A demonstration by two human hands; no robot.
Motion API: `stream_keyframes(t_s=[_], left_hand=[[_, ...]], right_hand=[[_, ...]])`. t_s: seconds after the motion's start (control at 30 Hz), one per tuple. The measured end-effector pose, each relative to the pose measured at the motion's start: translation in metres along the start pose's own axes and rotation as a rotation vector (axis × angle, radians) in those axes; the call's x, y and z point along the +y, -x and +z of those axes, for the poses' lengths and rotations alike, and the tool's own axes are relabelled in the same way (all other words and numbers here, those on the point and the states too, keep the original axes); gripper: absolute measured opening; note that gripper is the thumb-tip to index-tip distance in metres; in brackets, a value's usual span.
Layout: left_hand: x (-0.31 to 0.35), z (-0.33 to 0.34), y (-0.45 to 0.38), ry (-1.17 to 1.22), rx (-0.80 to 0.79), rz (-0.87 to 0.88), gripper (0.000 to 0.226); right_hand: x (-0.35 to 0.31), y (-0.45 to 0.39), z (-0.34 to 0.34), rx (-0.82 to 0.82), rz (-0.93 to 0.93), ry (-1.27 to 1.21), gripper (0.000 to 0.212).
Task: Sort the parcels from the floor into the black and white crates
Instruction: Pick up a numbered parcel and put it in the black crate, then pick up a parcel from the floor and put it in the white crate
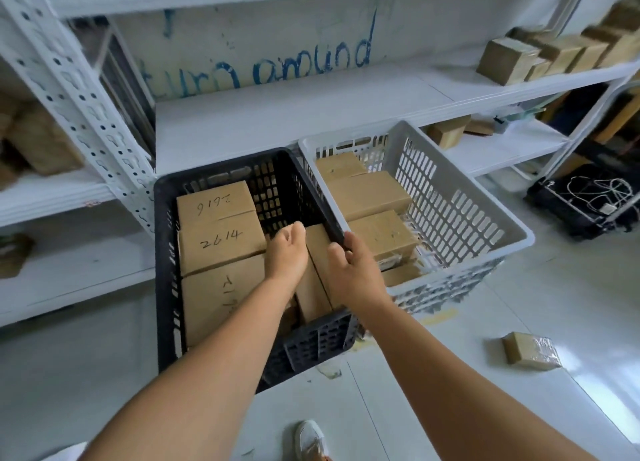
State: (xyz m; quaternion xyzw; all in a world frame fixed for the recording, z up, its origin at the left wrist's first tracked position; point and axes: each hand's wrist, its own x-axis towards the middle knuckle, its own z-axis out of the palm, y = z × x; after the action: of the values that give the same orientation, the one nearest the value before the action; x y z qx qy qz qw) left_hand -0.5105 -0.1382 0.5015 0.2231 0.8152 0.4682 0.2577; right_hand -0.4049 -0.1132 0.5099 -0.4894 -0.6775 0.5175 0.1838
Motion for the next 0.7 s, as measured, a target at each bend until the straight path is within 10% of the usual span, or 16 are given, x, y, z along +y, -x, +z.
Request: stream_keyframes(t_s=[0.7], left_hand=[[0.046, 0.218, 0.208, 0.190, -0.598, 0.007, 0.053]], right_hand=[[0.114, 0.142, -0.219, 0.590, 0.331, -0.432, 0.021]])
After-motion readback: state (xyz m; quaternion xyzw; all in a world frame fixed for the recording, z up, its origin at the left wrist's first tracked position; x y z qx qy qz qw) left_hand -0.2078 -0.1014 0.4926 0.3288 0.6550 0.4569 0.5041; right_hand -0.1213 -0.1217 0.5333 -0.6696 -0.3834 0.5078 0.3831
